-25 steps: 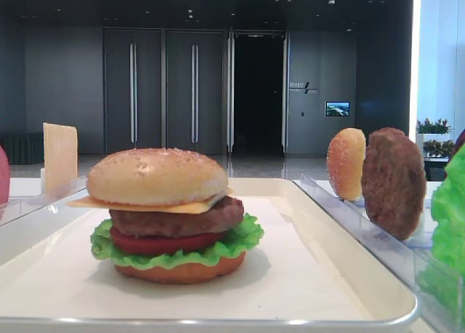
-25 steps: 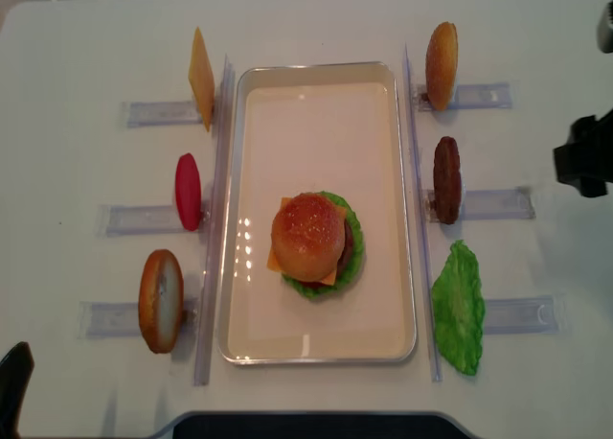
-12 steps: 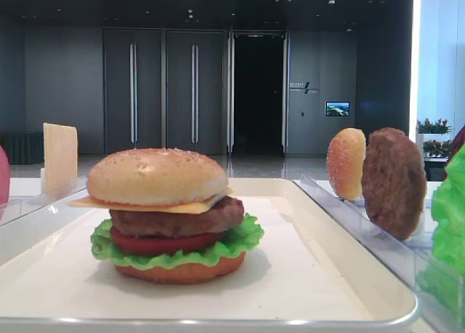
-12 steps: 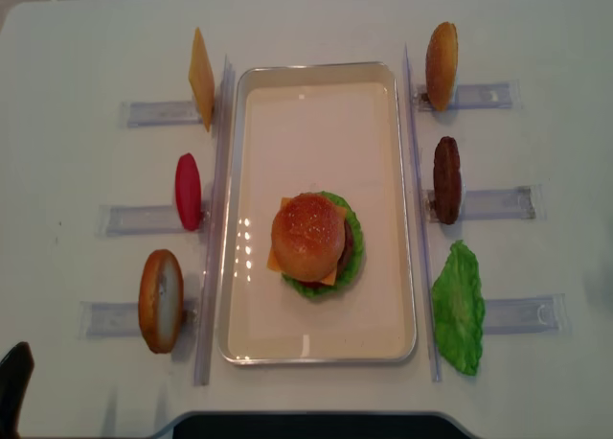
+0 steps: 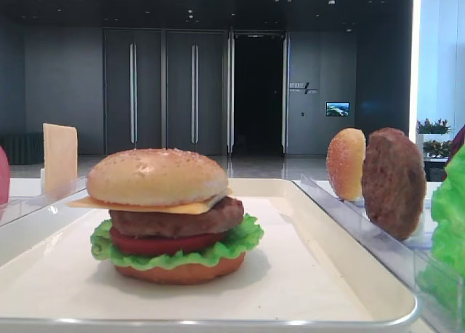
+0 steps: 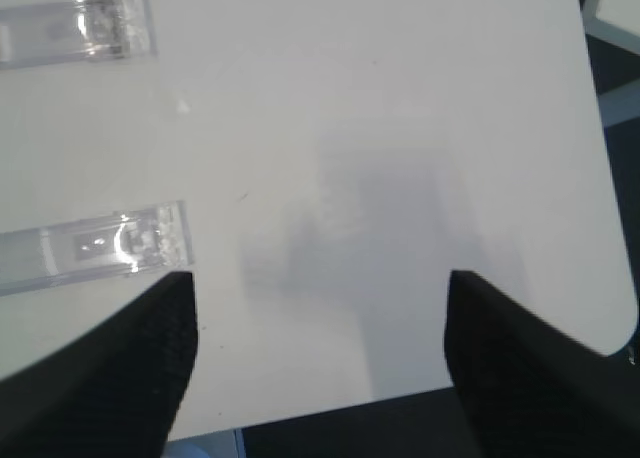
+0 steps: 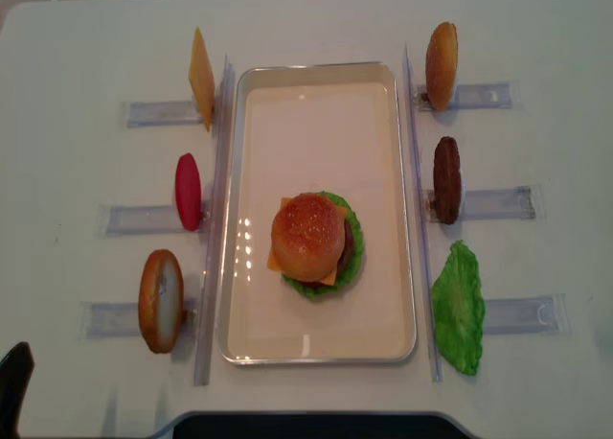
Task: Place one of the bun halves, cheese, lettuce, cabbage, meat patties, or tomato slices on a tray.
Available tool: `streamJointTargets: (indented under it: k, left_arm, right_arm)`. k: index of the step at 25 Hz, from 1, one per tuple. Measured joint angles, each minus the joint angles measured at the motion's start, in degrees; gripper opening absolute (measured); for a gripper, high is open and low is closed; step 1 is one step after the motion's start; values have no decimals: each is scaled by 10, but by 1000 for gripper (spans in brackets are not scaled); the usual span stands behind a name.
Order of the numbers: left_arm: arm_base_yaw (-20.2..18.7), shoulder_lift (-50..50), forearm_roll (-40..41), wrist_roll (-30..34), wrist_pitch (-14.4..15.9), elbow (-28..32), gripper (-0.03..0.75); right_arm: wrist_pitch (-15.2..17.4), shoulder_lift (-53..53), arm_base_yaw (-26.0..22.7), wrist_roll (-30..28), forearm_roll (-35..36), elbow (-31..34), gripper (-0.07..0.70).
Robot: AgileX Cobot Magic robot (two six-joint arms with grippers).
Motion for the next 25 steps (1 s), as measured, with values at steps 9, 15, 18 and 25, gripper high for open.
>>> streamJointTargets:
  k: [9,15,18,25]
  left_arm:
    - [0,0,0,0,0,0,534]
    - [0,0,0,0,0,0,534]
    - [0,0,0,0,0,0,534]
    - [0,0,0,0,0,0,534]
  right_arm:
    - [24,-215,0,24,33,78,521]
    - [27,-343,0,25,33,98,521]
    - [27,-400,0,25,33,99,521]
    - [26,-436,0,26,33,100,521]
